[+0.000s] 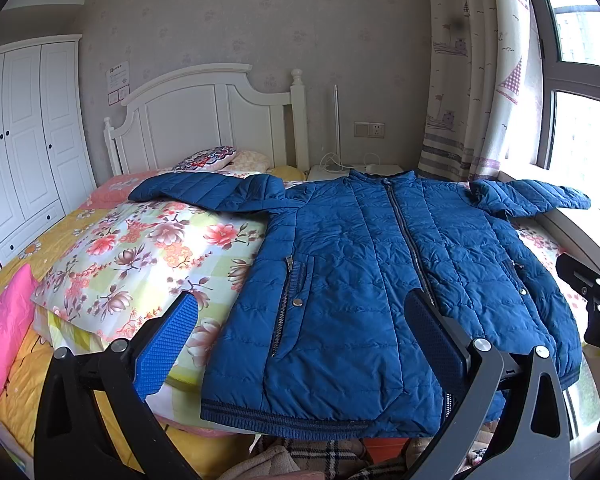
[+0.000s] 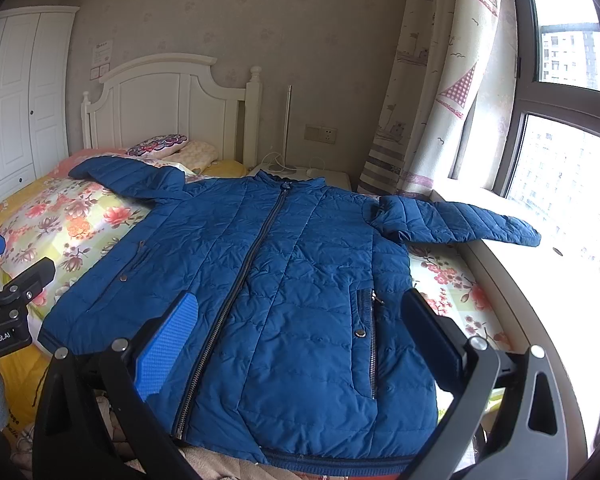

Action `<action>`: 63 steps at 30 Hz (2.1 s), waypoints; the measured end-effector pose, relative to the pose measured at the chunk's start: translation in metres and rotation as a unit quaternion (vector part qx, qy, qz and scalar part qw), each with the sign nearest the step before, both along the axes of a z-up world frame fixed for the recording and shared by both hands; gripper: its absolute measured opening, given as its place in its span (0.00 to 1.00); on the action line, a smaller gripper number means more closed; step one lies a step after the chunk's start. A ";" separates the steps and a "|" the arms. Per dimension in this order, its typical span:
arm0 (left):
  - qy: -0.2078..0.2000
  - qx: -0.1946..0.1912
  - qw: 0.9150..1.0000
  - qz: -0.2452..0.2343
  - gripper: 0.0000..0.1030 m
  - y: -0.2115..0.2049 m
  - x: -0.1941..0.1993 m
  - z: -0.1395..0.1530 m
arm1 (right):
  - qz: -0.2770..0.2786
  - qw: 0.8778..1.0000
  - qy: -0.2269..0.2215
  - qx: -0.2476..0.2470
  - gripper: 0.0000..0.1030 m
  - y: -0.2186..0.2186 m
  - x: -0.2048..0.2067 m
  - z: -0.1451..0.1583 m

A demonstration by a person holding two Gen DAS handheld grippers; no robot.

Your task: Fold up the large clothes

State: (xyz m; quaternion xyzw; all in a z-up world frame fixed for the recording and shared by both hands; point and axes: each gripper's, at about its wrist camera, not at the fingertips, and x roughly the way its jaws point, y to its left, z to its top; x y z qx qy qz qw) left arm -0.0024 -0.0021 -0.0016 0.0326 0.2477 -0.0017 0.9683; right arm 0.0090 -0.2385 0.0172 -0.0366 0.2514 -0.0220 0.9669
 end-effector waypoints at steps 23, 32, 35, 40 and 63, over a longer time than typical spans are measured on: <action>-0.001 0.001 1.000 -0.001 0.96 0.001 -0.001 -0.002 | 0.000 1.000 0.005 0.000 0.98 0.000 0.002 -0.003; 0.001 0.004 1.000 -0.004 0.96 0.000 -0.001 -0.004 | -0.004 1.000 0.007 0.007 0.98 -0.005 0.004 -0.003; 0.005 0.006 1.000 -0.005 0.96 -0.001 0.001 -0.006 | -0.006 1.000 0.008 0.009 0.98 -0.007 0.004 -0.004; 0.011 0.013 1.000 -0.010 0.96 -0.007 0.013 -0.006 | -0.010 1.000 0.012 0.006 0.98 -0.010 0.014 -0.009; 0.221 -0.025 0.970 -0.102 0.96 -0.041 0.351 -0.123 | -0.340 0.900 0.126 0.241 0.96 -0.317 0.313 -0.105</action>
